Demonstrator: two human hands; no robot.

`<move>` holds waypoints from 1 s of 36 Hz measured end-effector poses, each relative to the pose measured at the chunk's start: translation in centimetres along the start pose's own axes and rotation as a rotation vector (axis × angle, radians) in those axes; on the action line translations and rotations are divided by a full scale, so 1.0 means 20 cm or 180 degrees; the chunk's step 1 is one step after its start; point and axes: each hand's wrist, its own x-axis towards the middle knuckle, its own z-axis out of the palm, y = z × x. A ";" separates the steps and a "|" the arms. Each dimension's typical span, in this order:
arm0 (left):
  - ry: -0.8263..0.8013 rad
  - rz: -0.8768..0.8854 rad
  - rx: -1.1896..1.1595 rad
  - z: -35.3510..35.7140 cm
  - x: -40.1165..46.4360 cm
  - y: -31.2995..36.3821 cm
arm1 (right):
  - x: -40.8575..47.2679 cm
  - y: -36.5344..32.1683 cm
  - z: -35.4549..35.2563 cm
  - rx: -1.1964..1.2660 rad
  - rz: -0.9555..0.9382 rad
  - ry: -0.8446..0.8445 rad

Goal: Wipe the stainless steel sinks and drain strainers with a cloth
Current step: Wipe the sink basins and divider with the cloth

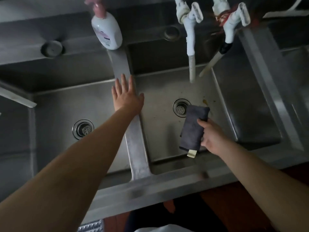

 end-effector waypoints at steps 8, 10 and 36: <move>0.0583 -0.0227 0.0159 0.16 0.09 0.00 | 0.71 -0.19 -0.04 -0.0992 -0.0657 0.0486; 0.0686 -0.0248 0.0099 0.16 0.10 0.00 | 0.89 -0.27 -0.06 -0.1797 -0.1342 0.0652; 0.1032 -0.0457 -0.0212 0.14 0.09 0.04 | 1.10 0.76 0.18 -0.5705 -0.3414 -0.1747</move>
